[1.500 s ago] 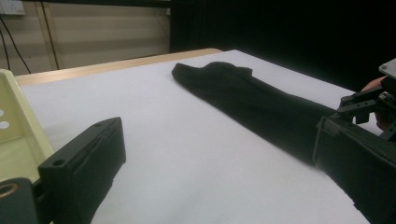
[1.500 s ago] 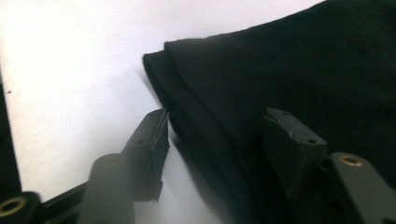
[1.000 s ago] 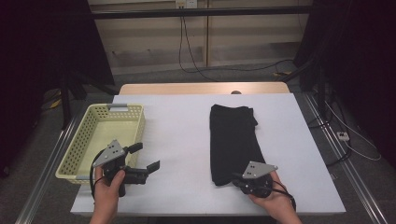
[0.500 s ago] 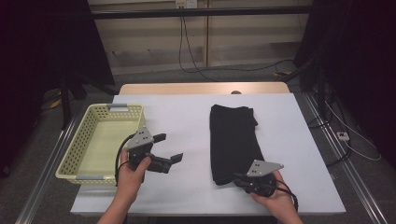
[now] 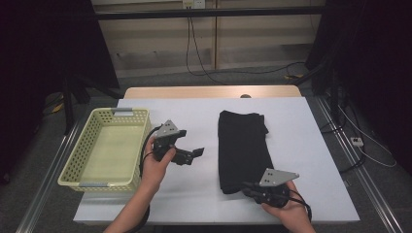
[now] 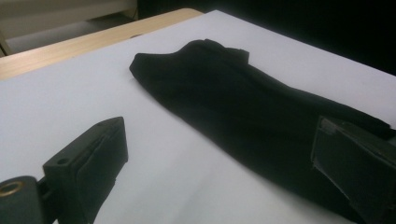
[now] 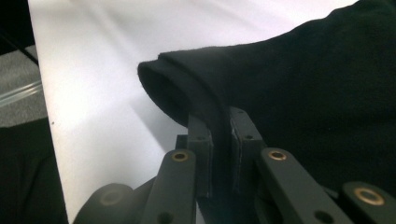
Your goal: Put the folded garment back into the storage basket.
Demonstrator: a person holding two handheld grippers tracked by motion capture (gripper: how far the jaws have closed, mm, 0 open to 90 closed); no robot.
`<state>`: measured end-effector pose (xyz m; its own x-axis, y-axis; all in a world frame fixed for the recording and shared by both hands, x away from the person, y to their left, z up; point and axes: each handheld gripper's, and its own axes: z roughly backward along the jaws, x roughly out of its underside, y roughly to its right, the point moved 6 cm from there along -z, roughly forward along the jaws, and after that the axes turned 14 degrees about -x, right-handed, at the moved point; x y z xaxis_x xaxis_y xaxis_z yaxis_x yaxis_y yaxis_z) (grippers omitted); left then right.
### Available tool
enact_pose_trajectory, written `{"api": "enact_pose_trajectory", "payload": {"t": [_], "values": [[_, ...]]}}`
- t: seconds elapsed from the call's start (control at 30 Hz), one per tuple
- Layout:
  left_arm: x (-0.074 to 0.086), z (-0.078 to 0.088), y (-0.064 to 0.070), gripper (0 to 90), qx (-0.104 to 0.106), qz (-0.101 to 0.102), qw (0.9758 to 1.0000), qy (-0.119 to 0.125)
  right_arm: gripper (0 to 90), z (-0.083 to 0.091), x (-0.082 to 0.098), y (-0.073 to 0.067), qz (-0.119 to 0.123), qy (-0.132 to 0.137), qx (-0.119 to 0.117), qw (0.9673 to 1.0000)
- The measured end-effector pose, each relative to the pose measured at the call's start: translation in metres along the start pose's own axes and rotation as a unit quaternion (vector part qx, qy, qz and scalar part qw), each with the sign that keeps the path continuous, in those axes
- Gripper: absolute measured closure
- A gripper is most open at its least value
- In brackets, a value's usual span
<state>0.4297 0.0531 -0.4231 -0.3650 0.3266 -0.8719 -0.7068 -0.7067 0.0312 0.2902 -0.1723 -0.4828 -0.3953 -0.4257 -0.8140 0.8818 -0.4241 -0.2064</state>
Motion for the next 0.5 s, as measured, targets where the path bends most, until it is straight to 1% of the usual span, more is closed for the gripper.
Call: {"api": "enact_pose_trajectory", "payload": {"t": [0.1, 0.13, 0.17, 0.2, 0.27, 0.3, 0.37, 0.4, 0.43, 0.47, 0.5], "values": [[-0.002, -0.017, -0.001, 4.0, 0.001, 0.002, 0.9999, -0.012, 81.2, -0.001, 0.0, 0.0, 0.0, 0.002, -0.003, 1.0], [-0.003, -0.023, -0.002, 4.1, -0.001, -0.001, 0.9998, -0.019, 81.2, -0.001, 0.0, 0.0, -0.001, 0.003, -0.004, 1.0], [-0.004, -0.03, -0.004, 4.1, -0.005, 0.0, 0.9998, -0.02, 81.2, -0.001, 0.0, 0.0, -0.001, 0.005, -0.006, 1.0], [-0.005, -0.036, -0.005, 4.4, -0.009, 0.006, 0.9996, -0.024, 81.2, -0.001, 0.0, 0.0, -0.001, 0.006, -0.009, 0.9999], [-0.009, -0.05, -0.006, 4.8, -0.008, 0.015, 0.9993, -0.032, 81.2, -0.001, 0.0, -0.001, -0.004, 0.009, -0.016, 0.9998], [-0.011, -0.056, -0.006, 4.8, -0.011, 0.015, 0.9991, -0.038, 81.3, -0.001, 0.0, -0.002, -0.003, 0.009, -0.021, 0.9997], [-0.014, -0.068, -0.005, 4.7, -0.021, 0.006, 0.9986, -0.049, 81.2, -0.002, 0.0, -0.005, 0.003, 0.008, -0.023, 0.9997], [-0.017, -0.074, -0.004, 3.9, -0.023, 0.01, 0.9987, -0.045, 81.2, -0.002, 0.0, -0.007, 0.006, 0.006, -0.023, 0.9997], [-0.018, -0.08, -0.004, 3.6, -0.023, 0.014, 0.9984, -0.051, 81.2, -0.003, 0.0, -0.008, 0.008, 0.005, -0.026, 0.9996], [-0.019, -0.086, -0.004, 4.6, -0.026, 0.015, 0.9982, -0.051, 81.2, -0.003, 0.0, -0.01, 0.008, 0.007, -0.03, 0.9995], [-0.019, -0.092, -0.005, 6.7, -0.033, 0.013, 0.9976, -0.06, 81.2, -0.004, 0.0, -0.011, 0.009, 0.007, -0.033, 0.9994]]}}
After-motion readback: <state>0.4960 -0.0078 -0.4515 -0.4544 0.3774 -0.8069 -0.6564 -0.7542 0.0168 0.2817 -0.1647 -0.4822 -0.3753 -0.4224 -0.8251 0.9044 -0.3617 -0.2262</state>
